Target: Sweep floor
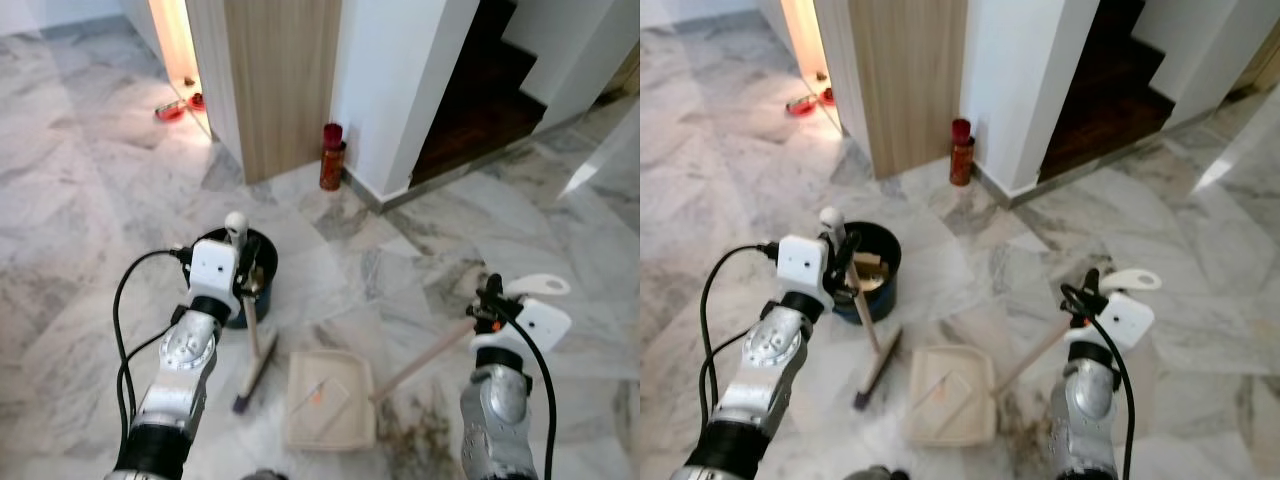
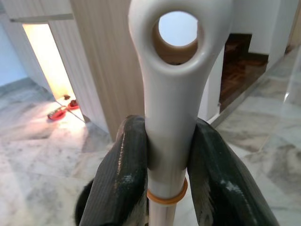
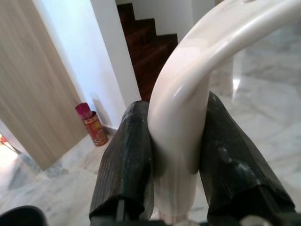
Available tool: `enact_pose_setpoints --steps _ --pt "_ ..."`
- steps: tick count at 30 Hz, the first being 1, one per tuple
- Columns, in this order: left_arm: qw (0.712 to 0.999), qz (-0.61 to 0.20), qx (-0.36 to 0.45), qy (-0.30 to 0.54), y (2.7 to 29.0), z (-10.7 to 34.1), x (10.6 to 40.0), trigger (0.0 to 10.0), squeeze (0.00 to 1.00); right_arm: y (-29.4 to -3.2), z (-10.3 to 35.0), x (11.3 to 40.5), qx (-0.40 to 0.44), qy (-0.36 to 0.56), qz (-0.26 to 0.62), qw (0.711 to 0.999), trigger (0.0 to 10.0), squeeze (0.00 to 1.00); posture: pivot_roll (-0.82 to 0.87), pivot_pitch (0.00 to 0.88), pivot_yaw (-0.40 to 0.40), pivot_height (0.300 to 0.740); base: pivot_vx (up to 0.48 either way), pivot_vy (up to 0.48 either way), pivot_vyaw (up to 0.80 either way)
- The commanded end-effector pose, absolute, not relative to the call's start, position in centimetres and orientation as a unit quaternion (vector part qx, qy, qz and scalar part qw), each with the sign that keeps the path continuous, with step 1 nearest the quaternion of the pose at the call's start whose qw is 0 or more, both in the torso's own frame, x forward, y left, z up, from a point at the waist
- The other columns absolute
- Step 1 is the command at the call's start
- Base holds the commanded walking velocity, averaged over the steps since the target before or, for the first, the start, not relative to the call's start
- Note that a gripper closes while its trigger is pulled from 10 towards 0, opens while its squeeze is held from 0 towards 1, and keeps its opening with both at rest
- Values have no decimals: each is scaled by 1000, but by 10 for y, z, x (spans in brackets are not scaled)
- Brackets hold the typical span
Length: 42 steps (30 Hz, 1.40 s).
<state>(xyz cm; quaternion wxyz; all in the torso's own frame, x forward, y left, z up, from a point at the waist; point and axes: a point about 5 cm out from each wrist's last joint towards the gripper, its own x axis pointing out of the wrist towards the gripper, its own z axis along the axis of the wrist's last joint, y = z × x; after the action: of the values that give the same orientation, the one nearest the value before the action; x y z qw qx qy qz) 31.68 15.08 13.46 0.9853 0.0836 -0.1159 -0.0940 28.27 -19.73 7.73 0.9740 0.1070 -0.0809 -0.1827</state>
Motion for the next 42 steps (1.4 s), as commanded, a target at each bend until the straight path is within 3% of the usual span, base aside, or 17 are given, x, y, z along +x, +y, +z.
enact_pose_setpoints --steps 1,42 --pt "982 -101 82 -135 147 143 317 10000 0 -203 81 281 109 -94 -193 971 10000 0 204 87 -44 740 0 292 0" --pt "983 -101 85 -128 147 141 316 10000 0 -203 81 282 110 -94 -190 971 10000 0 207 85 -48 740 0 295 0"
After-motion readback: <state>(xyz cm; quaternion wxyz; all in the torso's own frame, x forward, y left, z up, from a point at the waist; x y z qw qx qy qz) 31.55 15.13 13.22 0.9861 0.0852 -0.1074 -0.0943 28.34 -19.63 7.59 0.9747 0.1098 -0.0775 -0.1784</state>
